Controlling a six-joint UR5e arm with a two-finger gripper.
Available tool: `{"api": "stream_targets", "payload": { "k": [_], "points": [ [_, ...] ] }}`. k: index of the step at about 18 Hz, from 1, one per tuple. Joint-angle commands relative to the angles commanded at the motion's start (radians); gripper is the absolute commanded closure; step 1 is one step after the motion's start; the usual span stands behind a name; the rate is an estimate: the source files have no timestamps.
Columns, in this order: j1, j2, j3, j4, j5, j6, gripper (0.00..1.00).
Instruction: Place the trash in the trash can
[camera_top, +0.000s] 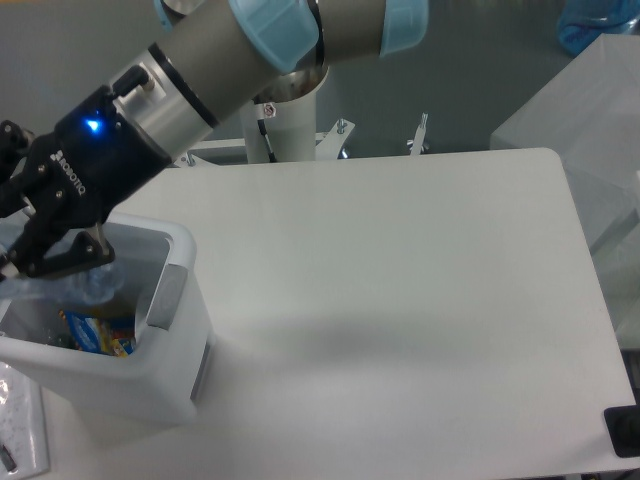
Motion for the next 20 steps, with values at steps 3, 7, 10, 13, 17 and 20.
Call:
{"api": "stream_targets", "payload": {
  "k": [3, 7, 10, 13, 17, 20],
  "points": [
    [0.003, 0.003, -0.043, 0.000, 0.002, 0.048, 0.04],
    [0.043, -0.002, -0.057, 0.000, 0.012, 0.066, 0.00],
    [0.135, -0.012, -0.057, 0.000, 0.012, 0.066, 0.00],
    [0.262, -0.017, -0.093, -0.003, 0.014, 0.068, 0.00],
    [0.394, -0.040, -0.152, -0.003, 0.059, 0.106, 0.00],
    [0.417, -0.078, -0.154, -0.005, 0.283, 0.115, 0.00]
  ]
}}
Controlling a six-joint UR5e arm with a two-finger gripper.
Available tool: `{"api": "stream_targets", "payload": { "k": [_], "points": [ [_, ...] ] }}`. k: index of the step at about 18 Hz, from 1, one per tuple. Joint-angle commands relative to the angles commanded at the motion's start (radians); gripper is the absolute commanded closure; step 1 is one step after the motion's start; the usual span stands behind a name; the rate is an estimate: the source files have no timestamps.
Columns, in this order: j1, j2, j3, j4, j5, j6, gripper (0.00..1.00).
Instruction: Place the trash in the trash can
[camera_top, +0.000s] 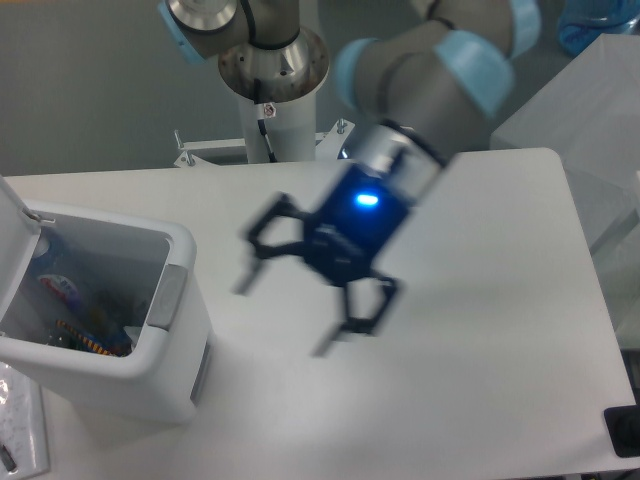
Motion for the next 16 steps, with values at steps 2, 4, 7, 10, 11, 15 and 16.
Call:
{"api": "stream_targets", "payload": {
  "k": [2, 4, 7, 10, 11, 15, 16],
  "points": [
    [0.003, -0.017, 0.011, -0.005, 0.146, -0.001, 0.00],
    [-0.001, -0.022, 0.028, -0.024, 0.281, -0.014, 0.00],
    [-0.012, -0.017, 0.031, -0.055, 0.407, 0.005, 0.00],
    [-0.014, -0.019, 0.034, -0.070, 0.481, 0.107, 0.00],
    [-0.012, -0.017, 0.037, -0.096, 0.514, 0.142, 0.00],
    [-0.014, -0.020, 0.060, -0.208, 0.628, 0.397, 0.00],
    [-0.014, -0.020, 0.057, -0.216, 0.647, 0.447, 0.00]
  ]
}}
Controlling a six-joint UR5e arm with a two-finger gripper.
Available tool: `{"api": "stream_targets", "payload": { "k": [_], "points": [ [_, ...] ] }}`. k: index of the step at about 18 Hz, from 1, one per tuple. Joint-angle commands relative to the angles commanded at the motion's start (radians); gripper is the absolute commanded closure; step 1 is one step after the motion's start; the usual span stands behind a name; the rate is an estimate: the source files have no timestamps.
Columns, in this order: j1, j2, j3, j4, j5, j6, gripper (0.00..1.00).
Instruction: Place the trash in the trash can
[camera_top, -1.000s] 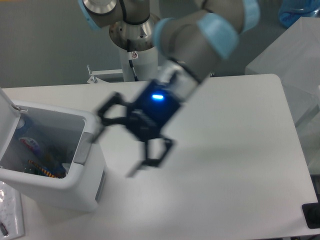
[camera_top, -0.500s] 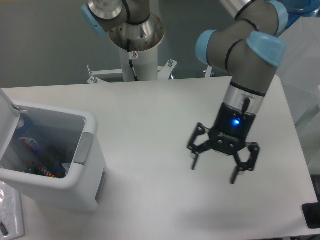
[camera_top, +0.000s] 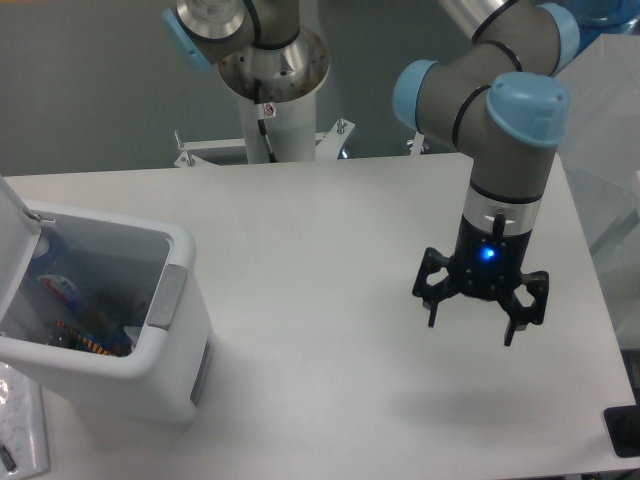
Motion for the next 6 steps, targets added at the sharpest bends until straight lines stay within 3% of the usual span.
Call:
{"api": "stream_targets", "payload": {
  "k": [6],
  "points": [
    [-0.002, 0.000, -0.003, -0.067, 0.112, 0.112, 0.00]
  ]
}}
